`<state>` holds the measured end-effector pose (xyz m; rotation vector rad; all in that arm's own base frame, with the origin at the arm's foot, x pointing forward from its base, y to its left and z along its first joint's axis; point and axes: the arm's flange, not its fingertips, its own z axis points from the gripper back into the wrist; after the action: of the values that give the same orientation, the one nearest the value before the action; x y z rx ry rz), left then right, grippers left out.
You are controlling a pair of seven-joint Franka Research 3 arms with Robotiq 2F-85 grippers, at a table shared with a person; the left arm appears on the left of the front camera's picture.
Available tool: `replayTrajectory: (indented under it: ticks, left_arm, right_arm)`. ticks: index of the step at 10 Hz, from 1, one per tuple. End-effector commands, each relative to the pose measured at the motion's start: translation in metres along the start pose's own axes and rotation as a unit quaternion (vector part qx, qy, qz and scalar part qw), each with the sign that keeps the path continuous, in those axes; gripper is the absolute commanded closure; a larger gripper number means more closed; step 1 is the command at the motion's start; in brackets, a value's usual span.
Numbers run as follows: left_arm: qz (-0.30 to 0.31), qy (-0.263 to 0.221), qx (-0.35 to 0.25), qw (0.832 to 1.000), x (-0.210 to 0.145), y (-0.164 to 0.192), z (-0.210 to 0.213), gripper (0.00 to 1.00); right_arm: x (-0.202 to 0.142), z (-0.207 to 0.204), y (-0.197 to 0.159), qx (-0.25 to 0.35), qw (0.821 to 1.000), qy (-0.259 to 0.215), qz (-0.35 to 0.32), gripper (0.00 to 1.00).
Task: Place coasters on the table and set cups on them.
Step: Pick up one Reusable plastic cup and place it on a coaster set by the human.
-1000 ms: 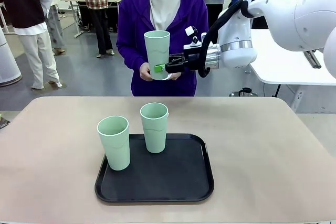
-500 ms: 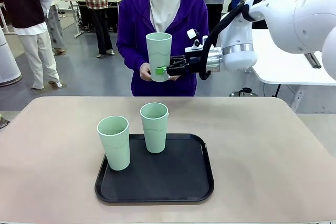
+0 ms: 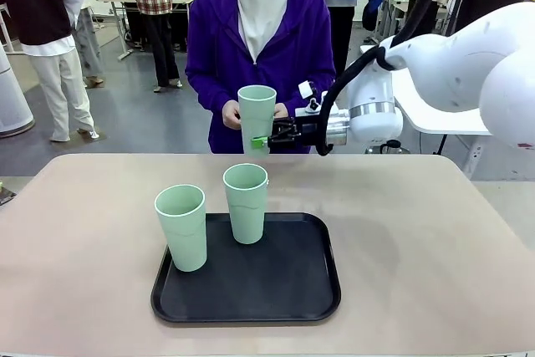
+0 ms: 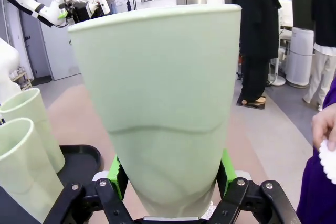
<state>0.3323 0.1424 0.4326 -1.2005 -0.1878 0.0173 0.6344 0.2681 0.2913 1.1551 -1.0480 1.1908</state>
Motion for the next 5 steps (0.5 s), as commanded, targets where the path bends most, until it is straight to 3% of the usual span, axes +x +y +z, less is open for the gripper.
replayTrajectory:
  ticks: [1,5]
  left_arm:
    - [-0.007,0.0,-0.005,1.0,-0.001,0.0,0.002,0.0]
    - [-0.007,0.0,-0.005,1.0,-0.001,0.0,0.002,0.0]
  right_arm:
    - [-0.013,-0.021,-0.013,-0.001,1.0,0.008,-0.006,0.19]
    - [-0.031,-0.034,-0.017,0.0,1.0,0.021,-0.019,0.19]
